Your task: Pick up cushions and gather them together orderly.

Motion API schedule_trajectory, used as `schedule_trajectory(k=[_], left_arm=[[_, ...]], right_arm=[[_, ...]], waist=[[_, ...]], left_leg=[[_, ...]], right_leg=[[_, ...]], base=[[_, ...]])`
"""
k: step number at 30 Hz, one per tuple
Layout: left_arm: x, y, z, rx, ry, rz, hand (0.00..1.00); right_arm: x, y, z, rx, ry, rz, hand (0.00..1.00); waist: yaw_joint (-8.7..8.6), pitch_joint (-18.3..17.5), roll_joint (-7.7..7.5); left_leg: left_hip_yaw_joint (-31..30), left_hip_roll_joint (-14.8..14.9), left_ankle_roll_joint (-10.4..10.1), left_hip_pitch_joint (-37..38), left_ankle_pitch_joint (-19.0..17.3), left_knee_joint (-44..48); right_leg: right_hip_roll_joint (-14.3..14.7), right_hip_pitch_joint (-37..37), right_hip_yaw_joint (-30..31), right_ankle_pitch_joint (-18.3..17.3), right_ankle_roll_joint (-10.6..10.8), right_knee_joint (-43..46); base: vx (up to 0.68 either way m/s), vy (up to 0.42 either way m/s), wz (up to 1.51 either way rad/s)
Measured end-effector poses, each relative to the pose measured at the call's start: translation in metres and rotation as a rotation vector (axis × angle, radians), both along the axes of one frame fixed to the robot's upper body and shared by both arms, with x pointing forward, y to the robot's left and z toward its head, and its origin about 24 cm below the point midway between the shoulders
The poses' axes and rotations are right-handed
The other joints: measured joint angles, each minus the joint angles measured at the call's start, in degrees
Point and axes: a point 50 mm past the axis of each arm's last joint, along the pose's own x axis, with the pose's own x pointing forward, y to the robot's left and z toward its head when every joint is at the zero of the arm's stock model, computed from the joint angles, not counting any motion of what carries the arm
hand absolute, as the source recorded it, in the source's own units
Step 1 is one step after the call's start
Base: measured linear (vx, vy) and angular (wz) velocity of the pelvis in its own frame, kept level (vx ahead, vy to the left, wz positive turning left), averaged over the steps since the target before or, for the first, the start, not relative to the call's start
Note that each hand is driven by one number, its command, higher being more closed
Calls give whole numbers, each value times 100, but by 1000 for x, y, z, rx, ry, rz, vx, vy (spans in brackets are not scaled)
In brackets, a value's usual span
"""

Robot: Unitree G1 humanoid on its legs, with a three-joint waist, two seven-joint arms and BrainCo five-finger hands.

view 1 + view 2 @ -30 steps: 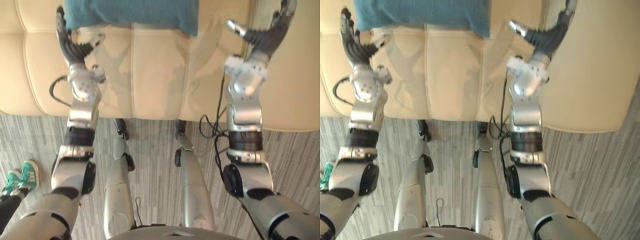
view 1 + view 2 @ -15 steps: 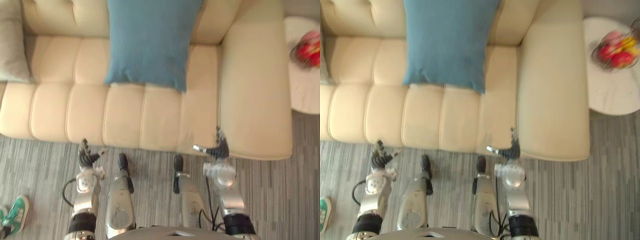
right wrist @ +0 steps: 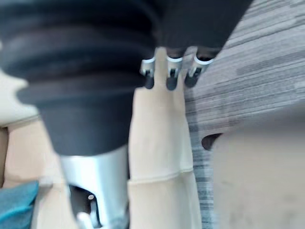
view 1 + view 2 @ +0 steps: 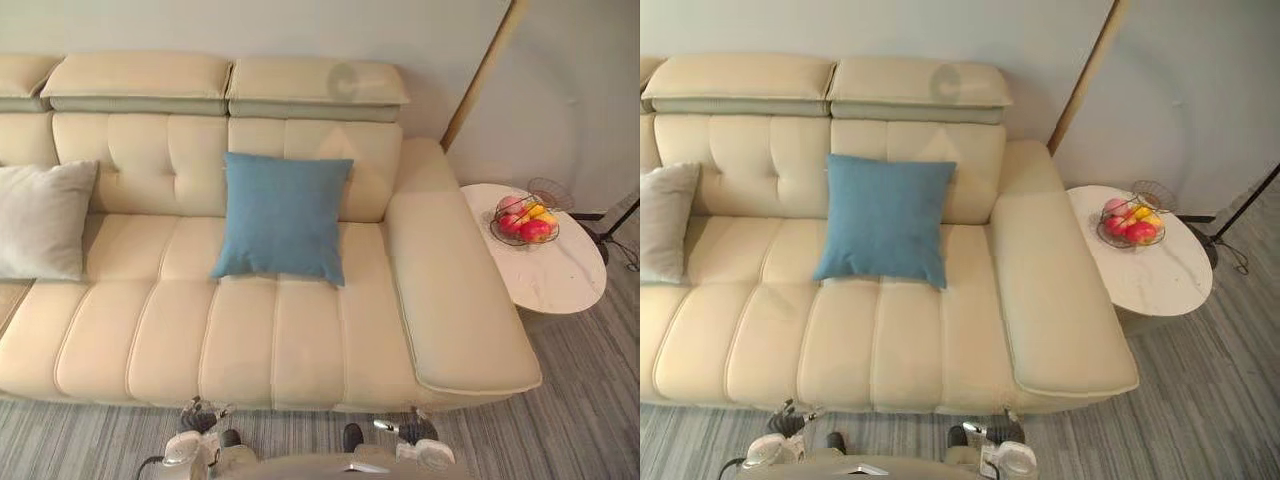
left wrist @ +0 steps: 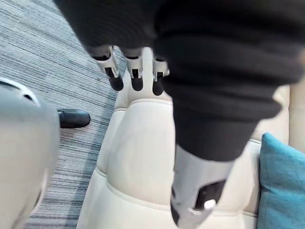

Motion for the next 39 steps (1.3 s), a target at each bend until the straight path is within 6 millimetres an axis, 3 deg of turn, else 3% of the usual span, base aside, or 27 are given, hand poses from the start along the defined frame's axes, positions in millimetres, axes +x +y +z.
schedule_trajectory(k=[6,8,9,11,12,14,15,16,17,18,21,24,25,26,27,28,29,30,31,33,34,35,36,38,39], left_arm=[[-3,-2,-2,-6,14,6,0],[4,-2,0,-7,-6,29,0],[1,-3,-1,-13,1,40,0],[8,1,4,9,-32,32,0],[10,3,5,13,-41,32,0],[5,7,4,17,-32,45,0],[3,8,4,21,-29,50,0],[3,8,4,21,-25,52,0],[8,0,4,-7,-42,77,0],[5,-4,2,-17,-31,84,0],[7,-21,0,-46,-25,42,0],[6,-21,0,-38,-19,40,0],[6,-20,0,-38,-21,40,0],[14,-18,4,-31,-53,41,0],[18,-12,7,-16,-77,52,0],[19,-10,8,-12,-81,60,0],[16,-13,6,-21,-72,63,0],[14,-18,5,-34,-68,69,0],[15,-21,5,-44,-67,72,0],[17,-9,7,-14,-76,74,0],[15,0,8,7,-75,86,0],[13,0,8,8,-74,91,0],[8,-7,3,-16,-41,97,0],[11,-8,4,-15,-46,93,0],[11,-10,4,-21,-44,89,0]], right_arm=[[10,8,0,26,-7,45,0],[18,13,2,24,-26,89,0],[21,11,3,14,-32,98,0],[27,14,5,20,-49,102,0],[24,14,4,22,-40,100,0],[21,18,2,32,-27,102,0],[24,19,1,33,-25,112,0],[29,19,2,30,-27,118,0],[34,13,4,8,-33,128,0],[40,10,7,-10,-45,146,0],[51,-10,14,-74,-63,164,0],[48,-12,14,-81,-52,158,0],[48,-12,13,-82,-49,156,0],[43,-8,11,-74,-40,140,0],[43,-6,11,-71,-41,133,0],[42,-5,11,-68,-44,131,0],[41,-5,11,-70,-50,129,0],[39,-5,12,-71,-59,124,0],[34,-4,10,-63,-46,112,0],[30,10,6,-11,-32,81,0],[21,20,1,27,-9,55,0],[18,18,1,29,-13,33,0],[18,14,0,27,-6,14,0],[17,9,1,28,-11,-20,0],[15,6,0,32,-12,-45,0]], waist=[[43,128,-75],[136,184,-75],[216,217,115],[163,249,2],[181,251,-46],[194,188,-172],[239,137,-278],[269,128,-300],[393,117,-70],[439,97,-1],[397,283,401],[353,310,424],[343,328,401],[348,391,260],[369,439,91],[331,442,31],[299,422,128],[285,420,303],[269,410,420],[219,395,44],[151,253,-252],[112,228,-233],[110,192,-18],[79,183,-10],[73,181,28]], left_leg=[[207,53,58,7,-197,384],[86,86,408,-340,-628,1015],[124,245,398,-381,-633,1061],[155,306,377,-524,-574,1214],[110,275,382,-524,-537,1211],[53,143,338,-636,-276,1146],[80,58,321,-736,-107,1173],[110,59,365,-816,16,1164],[227,184,457,-1010,308,1063],[265,213,464,-1132,488,863],[255,234,326,-1133,874,360],[116,143,263,-968,1272,-158],[94,140,222,-974,1179,-155],[26,23,260,-1105,718,247],[-32,-104,405,-1331,355,1293],[-83,-184,557,-1481,-288,2479],[-187,-144,551,-1495,-863,3253],[-351,-63,450,-1367,-1396,3320],[-430,-79,542,-1295,-1795,3091],[-267,-430,485,-1185,-1625,2336],[-161,-699,451,-919,-1486,1841],[-291,-680,537,-888,-1543,2179],[-415,-645,648,-721,-1520,1868],[-270,-777,728,-524,-1303,1478],[-177,-807,804,-509,-1245,1454]], right_leg=[[27,-1,124,103,-135,129],[88,-303,-138,420,-451,370],[130,-306,-194,461,-499,306],[-146,-675,-921,-756,-497,2804],[-267,-592,-1043,-959,-460,3375],[-634,-156,-1147,-1105,-249,3914],[-693,-96,-1095,-1295,51,3577],[-634,-75,-1091,-1423,93,3372],[-334,9,-989,-1475,47,2623],[-195,36,-987,-1493,15,2166],[-70,17,-1018,-1506,-10,1739],[-131,-45,-1083,-1496,-76,1663],[-152,-70,-1110,-1470,-99,1667],[-333,-133,-1122,-1424,-141,1703],[-572,-201,-1078,-1294,-93,1688],[-682,-210,-994,-1158,-24,1603],[-647,-215,-917,-1027,5,1485],[-500,-236,-837,-959,21,1434],[-405,-303,-783,-957,43,1463],[-478,-465,-529,-937,55,1476],[-531,-477,-571,-917,-73,1269],[-401,-379,-576,-892,-125,1097],[-194,-292,-461,-629,-69,878],[-245,-248,-368,-397,-154,634],[-265,-188,-301,-234,-83,450]], base=[[-3,11,-21],[-134,5,-68],[-159,28,-73],[-185,7,-13],[-145,-25,23],[-147,-141,23],[-123,-165,13],[-169,-163,-24],[-221,-136,-37],[-257,-158,-42],[-252,-77,-8],[-269,-26,7],[-194,23,-6],[-171,88,-24],[-208,159,-46],[-248,245,-66],[-216,251,-75],[-211,298,-69],[-194,275,-60],[-117,233,-24],[62,100,-4],[158,69,-17],[89,47,-23],[32,94,-27],[34,76,-29]])
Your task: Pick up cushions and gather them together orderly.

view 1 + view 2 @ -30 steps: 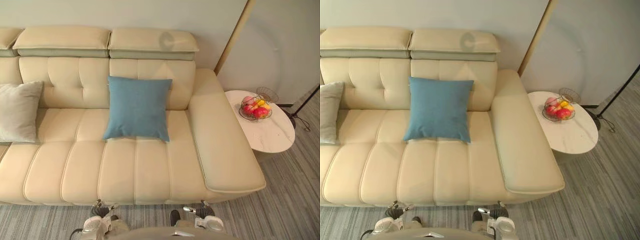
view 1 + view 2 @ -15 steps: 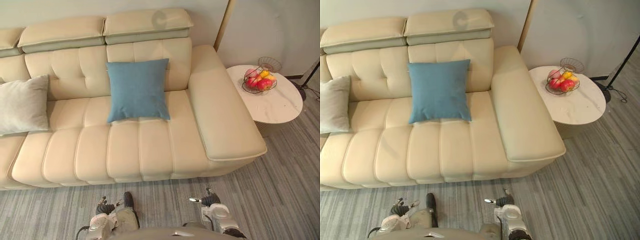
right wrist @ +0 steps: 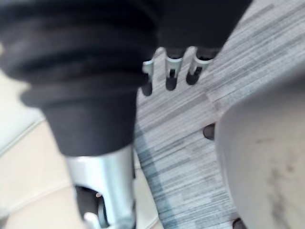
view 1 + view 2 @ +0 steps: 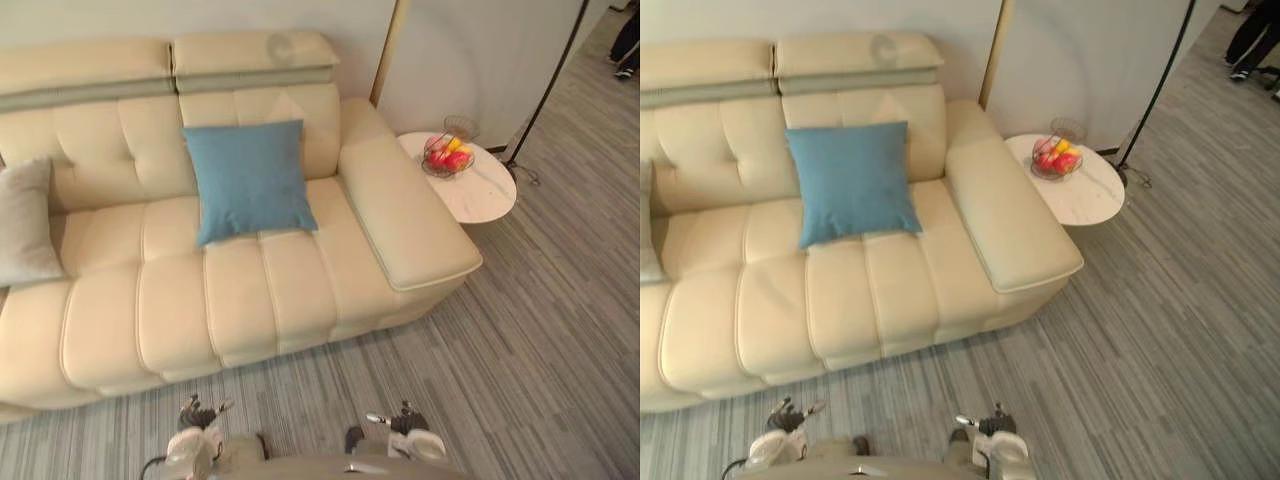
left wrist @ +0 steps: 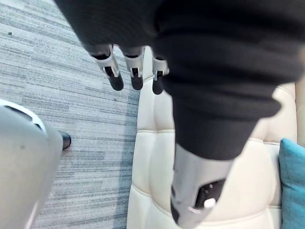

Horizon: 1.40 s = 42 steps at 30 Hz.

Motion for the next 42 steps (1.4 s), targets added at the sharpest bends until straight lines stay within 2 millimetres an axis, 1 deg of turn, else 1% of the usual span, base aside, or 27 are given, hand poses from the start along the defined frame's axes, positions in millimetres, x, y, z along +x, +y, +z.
schedule_trajectory(k=[2,4,7,14,18,19,20,21,22,23,24,25,26,27,28,29,30,32,33,34,35,36,37,38,39,40,42], left_arm=[[-3,-2,-1,-6,10,-3,0],[-4,-3,-3,-8,23,-6,0],[-5,-4,-3,-1,31,-40,0],[-4,-7,-4,0,36,-71,0],[-3,-6,-4,1,34,-75,0],[-4,-6,-4,3,37,-76,0],[-5,-6,-4,3,39,-73,0],[-6,-5,-5,2,42,-65,0],[-8,-5,-5,0,46,-58,0],[-6,-6,-5,-3,44,-58,0],[-7,-5,-5,-2,47,-59,0],[-7,-5,-5,-1,47,-59,0],[-6,-6,-5,-3,45,-61,0],[-7,-6,-5,-3,46,-64,0],[-7,-6,-5,-1,47,-73,0],[-4,-8,-5,0,45,-93,0],[-2,-9,-5,-1,45,-106,0],[1,-15,-5,-11,44,-127,0],[-1,-19,-6,-22,53,-141,0],[-2,-20,-6,-24,54,-140,0],[-1,-20,-6,-24,55,-140,0],[-2,-20,-7,-24,58,-139,0],[-2,-20,-6,-25,56,-140,0],[-1,-20,-6,-26,55,-139,0],[-1,-19,-6,-23,52,-139,0],[1,-18,-5,-20,40,-134,0],[2,-18,-4,-20,27,-126,0]], right_arm=[[1,-2,1,0,-4,-11,0],[0,-3,0,1,0,-21,0],[-4,-4,-2,8,19,-37,0],[-4,-5,-2,6,21,-36,0],[-2,-3,-2,11,15,-33,0],[-1,-3,-2,12,13,-32,0],[0,-3,-2,11,12,-31,0],[2,-2,-1,12,6,-28,0],[5,-1,0,13,-2,-27,0],[11,-1,2,11,-14,-24,0],[11,-1,2,11,-14,-22,0],[10,-2,2,9,-12,-24,0],[9,-4,2,4,-10,-26,0],[9,-4,2,2,-9,-25,0],[9,-4,1,-1,-8,-25,0],[10,-6,2,-8,-10,-28,0],[11,-12,3,-24,-12,-31,0],[10,-15,3,-32,-7,-32,0],[6,-23,3,-48,12,-35,0],[6,-29,3,-61,16,-41,0],[6,-28,3,-58,19,-40,0],[10,-30,4,-64,23,-34,0],[9,-30,3,-66,26,-38,0],[9,-29,3,-65,27,-37,0],[9,-28,3,-63,27,-35,0],[7,-27,2,-59,36,-38,0],[7,-26,2,-64,39,-45,0]], waist=[[-20,-9,2],[-15,-6,8],[-14,-15,8],[-7,-18,19],[40,-21,17],[78,-17,25],[73,-14,36],[89,-2,72],[109,1,119],[121,-3,108],[96,37,180],[59,38,182],[18,46,209],[28,41,209],[39,28,197],[40,30,203],[-6,17,217],[-15,28,276],[-27,11,378],[-52,54,450],[-53,62,468],[-17,84,445],[-13,105,479],[-23,132,495],[-17,160,495],[47,169,478],[126,179,484]], left_leg=[[102,-11,39,15,24,-16],[182,-15,43,121,54,-97],[268,21,17,403,74,-209],[539,133,-27,601,70,-308],[934,262,-104,642,15,-266],[1182,338,-143,707,-31,-247],[1278,378,-149,704,-62,-211],[1546,521,-183,703,-121,-145],[1773,610,-189,696,-126,-140],[2024,714,-194,700,-115,-154],[2240,780,-219,742,-102,-170],[2410,853,-255,825,-85,-172],[2707,968,-341,943,-37,-185],[2861,1013,-401,1023,-37,-176],[3013,1037,-465,1100,-42,-163],[3182,1115,-585,1194,-44,-114],[3246,1172,-623,1276,-19,-133],[3248,1201,-644,1356,-1,-107],[3143,1363,-641,1353,-1,293],[3056,1605,-608,1248,14,863],[2953,1734,-535,1167,53,1236],[2321,1962,-274,786,-59,2341],[1848,1943,-319,531,-307,2902],[1581,1889,-348,401,-415,3090],[920,1613,-392,77,-613,3262],[515,1350,-384,-161,-705,3149],[273,1153,-367,-464,-712,2829]], right_leg=[[5,7,88,103,43,-142],[33,76,127,159,14,-242],[104,263,169,170,-3,-296],[235,280,368,215,-54,-356],[368,151,596,377,-121,-414],[449,78,753,442,-150,-423],[483,39,762,489,-141,-424],[533,-112,513,552,-258,-483],[530,-169,242,484,-514,-472],[435,-276,-354,404,-733,-339],[273,-388,-1001,350,-799,-143],[130,-437,-1573,279,-811,4],[-87,-465,-2477,77,-939,285],[-243,-495,-2953,-34,-1018,480],[-390,-517,-3378,-82,-1006,684],[-453,-561,-3689,-212,-948,951],[-394,-736,-3593,-408,-925,1257],[-287,-873,-3320,-532,-915,1427],[-137,-1026,-2994,-770,-909,1620],[19,-1040,-2739,-875,-887,1660],[84,-1035,-2629,-911,-902,1648],[309,-996,-2246,-1000,-1034,1625],[451,-894,-2082,-1037,-1082,1597],[515,-813,-2016,-1054,-1112,1575],[631,-651,-1850,-1109,-1148,1554],[747,-528,-1586,-1153,-1095,1523],[838,-403,-1324,-1169,-1063,1443]], base=[[33,55,-28],[50,21,-22],[53,-10,-18],[-8,-32,-23],[-43,-18,-54],[-47,-20,-77],[-80,-36,-109],[-63,-41,-95],[-62,-61,-123],[-51,-64,-116],[21,-90,-112],[77,-110,-110],[118,-120,-99],[90,-103,-100],[144,-173,-110],[183,-244,-124],[183,-260,-107],[146,-228,-89],[181,-274,-129],[192,-262,-125],[188,-173,-132],[184,-138,-126],[185,-121,-121],[136,-58,-92],[178,-50,-98],[177,-30,-103],[198,26,-98]])
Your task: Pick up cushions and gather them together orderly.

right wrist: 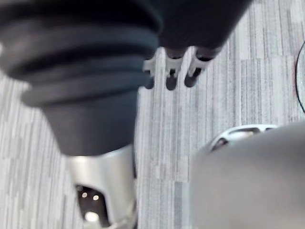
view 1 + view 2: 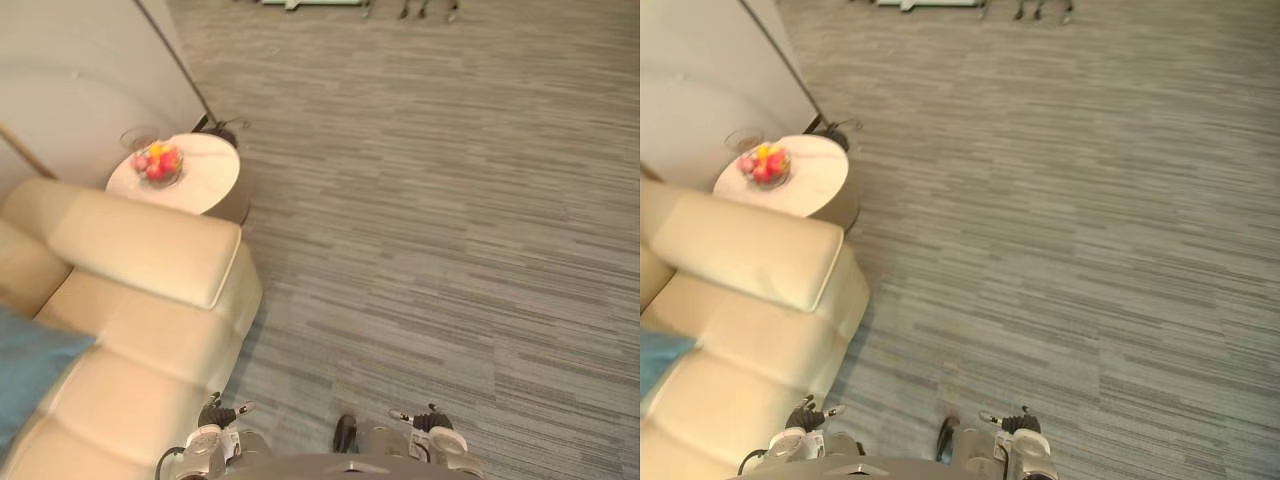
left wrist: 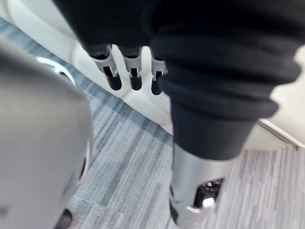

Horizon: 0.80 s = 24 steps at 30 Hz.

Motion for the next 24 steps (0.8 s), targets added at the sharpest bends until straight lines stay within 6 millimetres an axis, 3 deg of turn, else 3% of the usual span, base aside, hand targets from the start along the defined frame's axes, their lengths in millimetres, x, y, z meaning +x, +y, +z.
schedule_trajectory(k=[3,5,7,8,10,11,14,15,17,18,19,20,21,22,23,24], left_arm=[[2,3,2,3,-19,27,0],[2,-1,2,-14,-23,51,0],[-3,-1,0,-16,-10,57,0],[-3,1,1,-15,-13,63,0],[-3,13,2,18,-9,59,0],[-4,17,2,27,-5,58,0],[-1,16,2,32,-6,26,0],[1,13,2,32,-2,4,0],[3,9,0,25,23,-28,0],[2,8,-1,27,28,-31,0],[3,9,-1,34,34,-42,0],[6,11,0,42,32,-50,0],[10,16,1,58,29,-62,0],[9,23,2,79,32,-68,0],[13,21,3,76,22,-78,0],[17,19,4,74,14,-81,0]], right_arm=[[1,2,1,-2,-6,-4,0],[3,2,1,-2,-10,-2,0],[2,7,0,9,-8,-1,0],[3,10,0,19,-13,0,0],[-3,21,-4,48,1,-8,0],[-6,25,-5,59,7,-11,0],[-1,27,-4,75,-7,-19,0],[2,28,-4,77,-13,-17,0],[12,30,-1,82,-28,-3,0],[13,31,-1,84,-29,-1,0],[18,32,-1,87,-30,6,0],[21,33,0,87,-37,11,0],[22,34,1,86,-39,16,0],[18,31,0,81,-31,13,0],[22,21,2,54,-44,9,0],[21,13,3,32,-39,17,0]], waist=[[9,42,-52],[159,33,-35],[180,-1,16],[184,-11,-5],[144,-106,-325],[198,-144,-445],[163,-164,-487],[127,-153,-442],[139,-83,-269],[139,-73,-247],[137,-38,-196],[140,-11,-158],[134,-1,-168],[84,14,-223],[50,76,-64],[18,105,-14]], left_leg=[[-600,-367,-8,-502,22,-787],[-1868,-892,-138,-551,184,-1689],[-2317,-928,-68,-498,482,-1878],[-2219,-927,-60,-382,593,-1804],[-1461,-889,69,-148,264,-1779],[-1094,-865,169,39,179,-1804],[-505,-833,295,312,34,-1807],[-351,-802,296,391,35,-1822],[-207,-721,303,780,39,-2126],[-174,-718,303,857,39,-2214],[-94,-706,302,996,39,-2393],[-87,-690,300,1059,38,-2498],[-81,-700,296,1105,35,-2581],[-107,-769,243,1198,-6,-2587],[-119,-724,254,1248,6,-2472],[-128,-731,225,1232,110,-2196]], right_leg=[[64,179,633,-66,128,-42],[160,157,1307,-127,275,-42],[298,145,1602,-184,372,-18],[320,168,1820,-222,432,4],[101,151,2011,-200,484,17],[-42,91,1977,-122,612,218],[-335,-318,1318,68,913,873],[-453,-454,852,259,911,992],[-723,-361,-620,544,570,910],[-783,-350,-914,534,555,899],[-814,-361,-1502,245,527,728],[-716,-375,-1784,204,482,320],[-482,-397,-1876,384,336,-396],[-334,-284,-1695,1080,51,-918],[-223,-130,-1698,1147,58,-1018],[-217,3,-1621,1087,125,-1106]], base=[[232,121,-110],[236,246,-147],[223,279,-148],[285,346,-151],[375,394,-162],[370,372,-146],[235,207,-109],[227,141,-83],[269,114,-114],[257,38,-121],[202,5,-96],[243,-21,-110],[259,-43,-80],[318,-32,-65],[272,-9,-43],[259,6,-39]])
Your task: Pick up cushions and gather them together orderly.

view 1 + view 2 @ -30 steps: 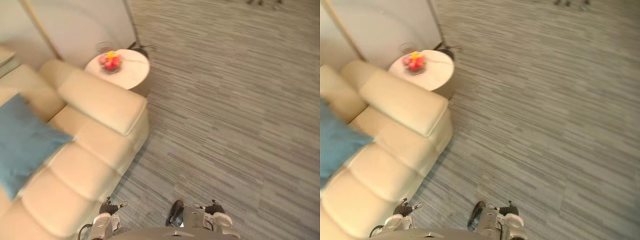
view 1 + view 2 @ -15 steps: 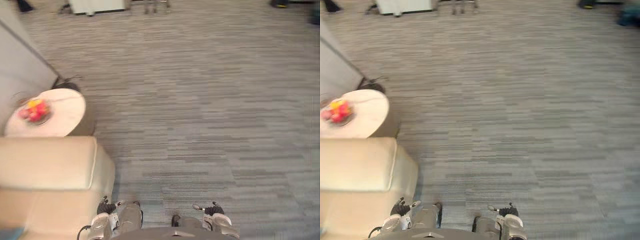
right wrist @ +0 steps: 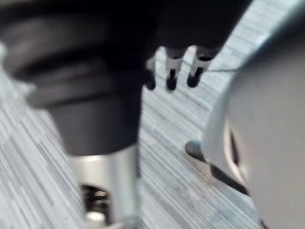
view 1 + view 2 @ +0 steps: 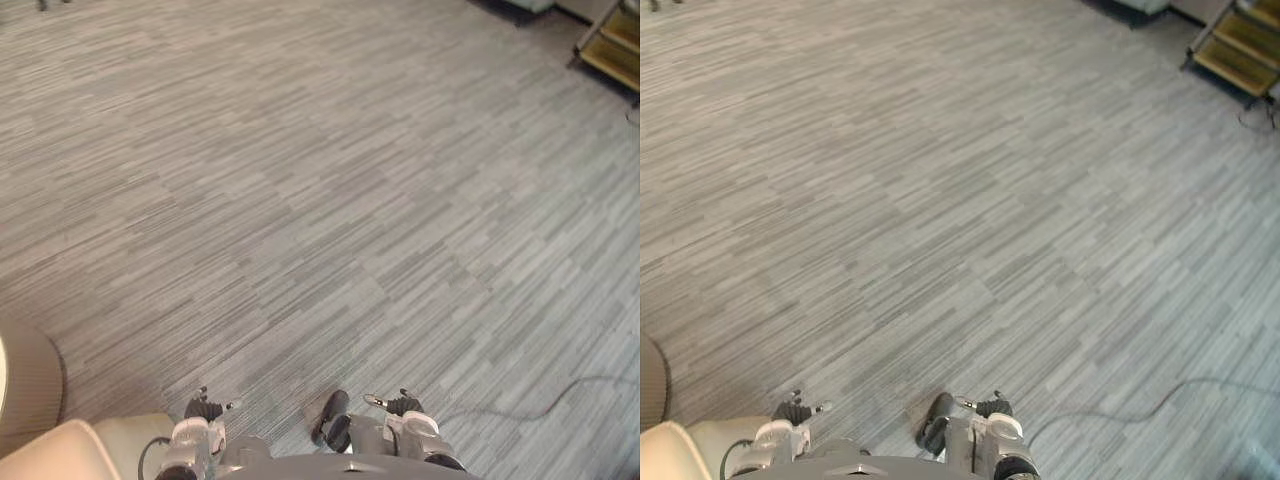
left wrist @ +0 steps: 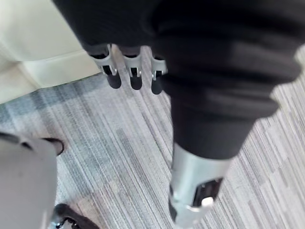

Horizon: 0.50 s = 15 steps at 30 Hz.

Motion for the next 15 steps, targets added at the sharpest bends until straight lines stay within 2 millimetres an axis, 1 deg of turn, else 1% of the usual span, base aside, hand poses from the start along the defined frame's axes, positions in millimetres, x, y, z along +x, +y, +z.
schedule_trajectory(k=[1,2,3,4,5,6,7,8,9,10,11,12,13,14,15], left_arm=[[0,-4,-1,-8,0,-4,0],[0,-6,-1,-10,2,-10,0],[-4,-10,-2,-14,12,-24,0],[-6,-10,-3,-16,18,-24,0],[-9,-11,-4,-19,26,-21,0],[-13,-12,-5,-29,26,-4,0],[-12,-11,-4,-27,20,-3,0],[-10,-10,-3,-21,8,-4,0],[-10,-9,-3,-19,7,-4,0],[-10,-8,-3,-13,8,-8,0],[-11,-7,-2,-5,9,-14,0],[-12,-8,-3,-4,12,-18,0],[-14,-8,-3,-3,18,-19,0],[-15,-3,-3,17,22,-36,0],[-14,-1,-2,32,22,-48,0]], right_arm=[[-5,-8,-1,-19,14,-4,0],[-7,-12,-1,-29,19,-9,0],[-15,-20,-2,-54,43,-21,0],[-17,-21,-2,-56,47,-24,0],[-19,-22,-3,-57,55,-29,0],[-22,-22,-5,-52,67,-36,0],[-23,-22,-5,-51,71,-37,0],[-23,-20,-6,-47,74,-38,0],[-22,-17,-6,-41,71,-39,0],[-20,-13,-6,-33,66,-38,0],[-17,-10,-5,-26,57,-36,0],[-16,-10,-5,-27,53,-36,0],[-16,-10,-5,-30,51,-37,0],[-17,-4,-6,-23,57,-36,0],[-17,1,-6,-12,53,-37,0]], waist=[[-11,23,73],[-24,38,113],[-12,70,104],[8,62,114],[25,70,194],[82,123,145],[139,120,151],[226,130,165],[266,136,186],[282,133,197],[283,140,211],[279,133,250],[296,117,296],[294,71,170],[271,28,4]], left_leg=[[-9,14,-13,-26,126,412],[-28,44,-53,-110,209,728],[-178,169,-96,-570,497,1946],[-210,218,-84,-720,438,2298],[-255,263,-15,-915,265,2749],[-339,271,56,-1206,83,3087],[-353,268,66,-1318,32,3100],[-375,260,59,-1533,-44,3022],[-426,246,46,-1737,-85,2747],[-464,231,40,-1865,-82,2251],[-503,230,-25,-1932,-28,1458],[-584,231,-81,-1942,68,994],[-610,226,-44,-1872,582,627],[-353,14,19,-1672,510,326],[-199,-110,38,-1527,541,98]], right_leg=[[1,175,90,-68,61,-35],[6,288,110,-91,78,-81],[20,615,204,-111,95,-316],[40,715,270,-129,75,-378],[73,870,425,-210,48,-443],[75,1003,601,-290,81,-478],[71,1052,701,-310,91,-483],[54,1141,892,-356,123,-492],[30,1214,1044,-395,194,-489],[0,1232,1206,-447,279,-436],[-37,1222,1411,-560,454,-310],[-35,1225,1483,-614,536,-268],[-45,1225,1635,-714,691,-180],[-203,1241,1844,-739,743,-162],[-269,1232,1947,-729,744,-202]], base=[[210,0,-25],[251,14,-26],[194,35,-22],[246,54,-37],[232,78,-53],[230,90,-57],[169,99,-72],[181,140,-79],[218,220,-96],[217,249,-101],[178,230,-80],[200,256,-74],[304,302,-59],[431,290,-48],[327,157,-29]])
